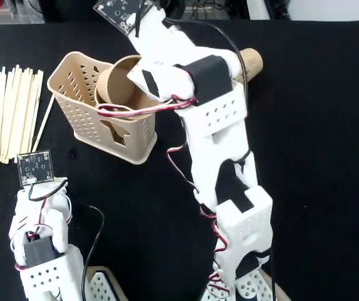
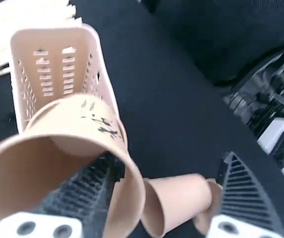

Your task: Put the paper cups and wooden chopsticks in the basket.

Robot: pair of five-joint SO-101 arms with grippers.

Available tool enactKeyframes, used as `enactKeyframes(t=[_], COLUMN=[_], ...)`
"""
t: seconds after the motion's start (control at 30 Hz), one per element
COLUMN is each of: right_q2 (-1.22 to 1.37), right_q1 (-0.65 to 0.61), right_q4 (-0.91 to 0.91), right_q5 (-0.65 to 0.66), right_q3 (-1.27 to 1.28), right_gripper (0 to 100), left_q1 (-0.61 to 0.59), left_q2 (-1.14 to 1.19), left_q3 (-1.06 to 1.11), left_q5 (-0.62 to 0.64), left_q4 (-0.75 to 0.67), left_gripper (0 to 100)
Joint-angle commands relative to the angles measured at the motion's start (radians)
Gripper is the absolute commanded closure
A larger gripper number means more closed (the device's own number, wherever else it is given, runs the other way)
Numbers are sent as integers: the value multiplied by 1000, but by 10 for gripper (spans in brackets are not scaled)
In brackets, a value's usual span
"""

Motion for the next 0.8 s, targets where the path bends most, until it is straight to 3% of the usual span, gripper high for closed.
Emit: enactKeyframes(t=[0.0,0.47,0.63,0.77], right_q2=[-36,-35,-50,-110], right_q1=[-20,-181,-120,-63], right_q4=[-18,-345,-325,-157], right_q5=[9,14,14,34], right_q3=[-94,120,127,39], right_gripper=[705,755,755,752], left_q1=[-7,-7,-7,-7], left_q2=[-9,-9,-9,-9], left_q3=[18,18,18,18], left_q5=[3,3,3,3], left_q4=[6,6,6,6], left_gripper=[945,945,945,945])
